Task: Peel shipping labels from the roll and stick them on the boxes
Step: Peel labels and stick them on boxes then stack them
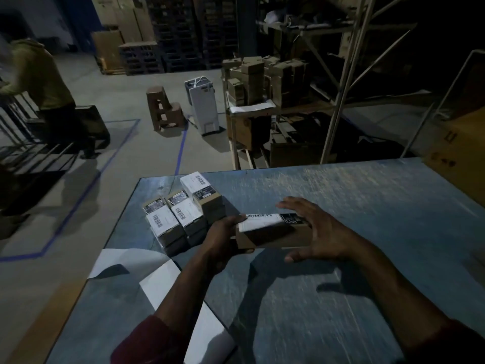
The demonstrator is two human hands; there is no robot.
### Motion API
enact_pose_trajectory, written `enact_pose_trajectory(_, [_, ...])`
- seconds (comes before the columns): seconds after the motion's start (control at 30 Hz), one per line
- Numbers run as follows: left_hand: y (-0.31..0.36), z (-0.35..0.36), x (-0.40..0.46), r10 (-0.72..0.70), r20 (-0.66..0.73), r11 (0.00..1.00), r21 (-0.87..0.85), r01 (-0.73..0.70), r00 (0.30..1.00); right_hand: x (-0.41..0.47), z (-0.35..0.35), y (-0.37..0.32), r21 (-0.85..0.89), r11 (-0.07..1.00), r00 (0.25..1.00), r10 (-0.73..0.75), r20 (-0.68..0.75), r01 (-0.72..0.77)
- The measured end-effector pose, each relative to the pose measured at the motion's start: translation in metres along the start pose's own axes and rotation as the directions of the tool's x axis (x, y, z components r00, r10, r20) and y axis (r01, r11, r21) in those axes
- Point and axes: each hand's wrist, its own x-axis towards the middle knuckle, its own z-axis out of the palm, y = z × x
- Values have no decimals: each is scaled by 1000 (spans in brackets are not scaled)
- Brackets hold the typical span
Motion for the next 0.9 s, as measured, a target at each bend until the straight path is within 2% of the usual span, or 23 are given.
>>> enact_pose_trajectory(0.17, [-4, 0, -6, -148, 14, 988, -45, 148, 989, 0, 4, 1, -56, 997, 989, -62, -135, 55])
enact_pose_trajectory(0.27, [-8, -9, -5, -174, 81, 981, 103, 166, 981, 0, -2, 0, -41, 998, 990, -46, -130, 41])
enact_pose_trajectory(0.33, [-14, -15, -3, -48, 101, 977, 211, 26, 994, 0, -6, 1, 40, 999, 993, -24, -118, 29])
enact_pose_trajectory(0.4, [-17, -22, -3, 202, 174, 937, 253, -242, 964, -1, -9, 3, 110, 994, 996, -11, -89, 21])
enact_pose_trajectory(0.43, [-17, -24, -2, 303, 230, 880, 305, -364, 925, 0, -10, 4, 126, 992, 997, -15, -72, 24])
enact_pose_trajectory(0.5, [-14, -28, 1, 395, 332, 732, 449, -512, 856, 2, -10, 7, 136, 990, 999, -27, -44, 33])
enact_pose_trajectory(0.53, [-12, -28, 2, 410, 369, 682, 483, -549, 834, 3, -10, 7, 140, 990, 999, -30, -32, 34])
enact_pose_trajectory(0.6, [-10, -28, 4, 409, 408, 676, 465, -571, 816, 5, -10, 5, 160, 987, 999, -29, -23, 32])
enact_pose_trajectory(0.7, [-9, -26, 2, 423, 376, 695, 449, -562, 824, 7, -13, 4, 195, 981, 1000, -14, -13, 16])
enact_pose_trajectory(0.8, [-9, -22, -1, 499, 366, 645, 448, -619, 786, 7, -15, 4, 218, 976, 1000, -23, -10, 24])
enact_pose_trajectory(0.9, [-10, -20, -4, 540, 346, 648, 412, -641, 767, 7, -18, 4, 263, 964, 999, -33, 7, 30])
